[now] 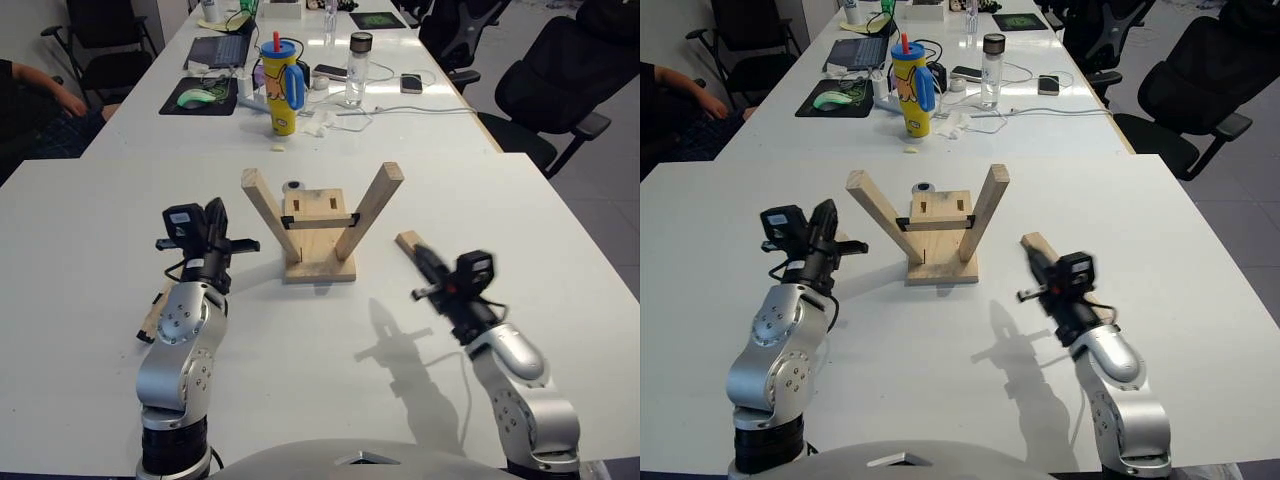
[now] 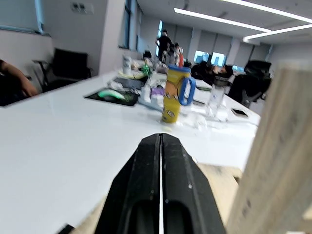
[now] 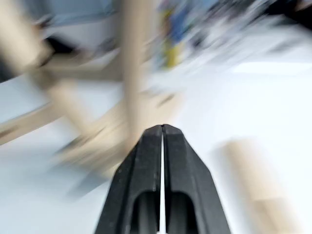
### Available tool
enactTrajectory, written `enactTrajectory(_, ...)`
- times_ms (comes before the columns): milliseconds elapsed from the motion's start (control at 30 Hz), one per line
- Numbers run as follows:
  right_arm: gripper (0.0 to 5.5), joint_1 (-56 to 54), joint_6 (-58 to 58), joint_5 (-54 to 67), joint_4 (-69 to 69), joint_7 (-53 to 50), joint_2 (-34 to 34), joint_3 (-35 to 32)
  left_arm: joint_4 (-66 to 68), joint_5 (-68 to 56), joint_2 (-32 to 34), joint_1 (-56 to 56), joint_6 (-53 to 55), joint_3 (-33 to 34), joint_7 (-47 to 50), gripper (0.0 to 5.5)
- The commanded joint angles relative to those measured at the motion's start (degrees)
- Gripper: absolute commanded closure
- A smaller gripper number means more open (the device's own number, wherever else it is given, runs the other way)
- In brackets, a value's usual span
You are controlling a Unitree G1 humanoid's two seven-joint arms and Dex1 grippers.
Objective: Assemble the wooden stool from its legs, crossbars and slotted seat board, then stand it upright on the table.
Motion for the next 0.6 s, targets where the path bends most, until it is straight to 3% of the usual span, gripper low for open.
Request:
enactTrajectory(33,5.5,-11.07,-0.69,-2.83,1.63,-7.6,2.06,-2.82,0.65,2.07,0.29,-3.29,-1.93,0.77,-0.23,5.49)
enactTrajectory(200,5.5,-21.22,3.64,-2.47,5.84,-11.68,5.16,0.04,2.72,4.0,1.67,-5.62,-3.05,-1.52,-3.38,5.49)
enactTrajectory(267,5.5,-27.54,7.45,-6.06,11.26,-5.57,2.66,11.56,4.48,5.24,2.63,-6.94,-1.54,-7.02,-6.81,5.49)
enactTrajectory(333,5.5,-30.81,12.58,-6.34,14.53,-3.33,4.92,19.59,6.56,8.1,4.16,-8.4,0.67,-11.59,-8.59,5.49)
enactTrajectory(433,5.5,-25.42,16.06,-7.32,13.54,-4.23,3.37,18.78,9.05,10.77,6.05,-9.88,2.02,-10.32,-8.84,5.49)
enactTrajectory(600,5.5,-20.28,16.5,-7.16,15.76,-1.08,-2.04,12.05,12.83,11.18,7.41,-6.31,5.44,-3.65,-7.81,5.49)
